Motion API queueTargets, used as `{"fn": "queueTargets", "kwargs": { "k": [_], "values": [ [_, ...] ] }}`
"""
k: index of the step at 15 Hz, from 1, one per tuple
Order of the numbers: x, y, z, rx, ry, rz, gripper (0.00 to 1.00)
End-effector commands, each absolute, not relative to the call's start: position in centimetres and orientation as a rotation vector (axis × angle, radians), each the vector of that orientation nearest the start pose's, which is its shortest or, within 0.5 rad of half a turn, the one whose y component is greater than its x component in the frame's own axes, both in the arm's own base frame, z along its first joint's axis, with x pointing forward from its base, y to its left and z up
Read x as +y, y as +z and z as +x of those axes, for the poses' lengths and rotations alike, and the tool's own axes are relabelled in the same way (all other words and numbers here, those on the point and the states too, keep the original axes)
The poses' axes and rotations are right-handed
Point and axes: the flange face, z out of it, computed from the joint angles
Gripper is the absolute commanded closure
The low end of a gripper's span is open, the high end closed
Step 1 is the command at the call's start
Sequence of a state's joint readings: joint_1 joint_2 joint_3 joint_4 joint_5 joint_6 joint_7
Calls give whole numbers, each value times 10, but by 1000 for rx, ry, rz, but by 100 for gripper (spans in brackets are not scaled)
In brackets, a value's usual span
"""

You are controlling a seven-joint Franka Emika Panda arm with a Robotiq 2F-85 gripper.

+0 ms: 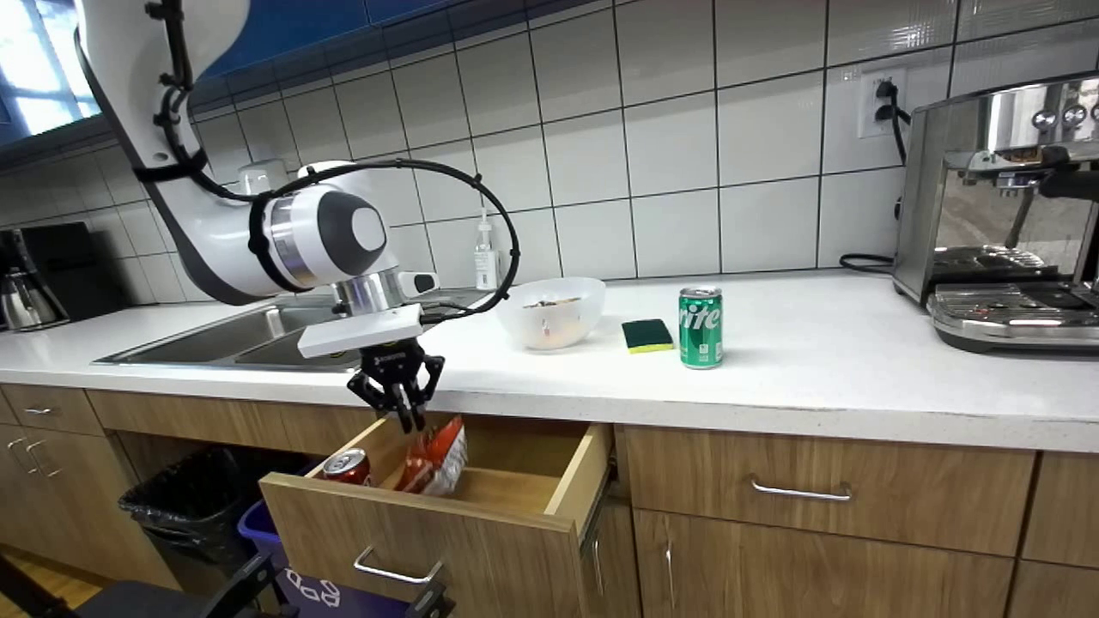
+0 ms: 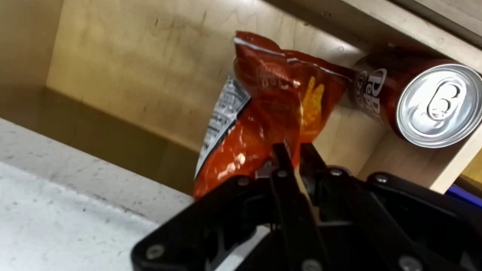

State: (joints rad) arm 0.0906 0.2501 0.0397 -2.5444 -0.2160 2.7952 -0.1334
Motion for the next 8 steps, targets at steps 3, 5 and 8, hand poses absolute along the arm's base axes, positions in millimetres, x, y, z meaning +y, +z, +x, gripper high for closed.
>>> {"fn": "queueTargets", "kwargs": {
  "k": [3, 5, 8],
  "values": [
    [64, 193, 448, -764, -31, -3145, 37],
    [59, 198, 448, -778, -43, -3152, 21],
    [52, 210, 450, -781, -83, -3160, 1]
  ]
}}
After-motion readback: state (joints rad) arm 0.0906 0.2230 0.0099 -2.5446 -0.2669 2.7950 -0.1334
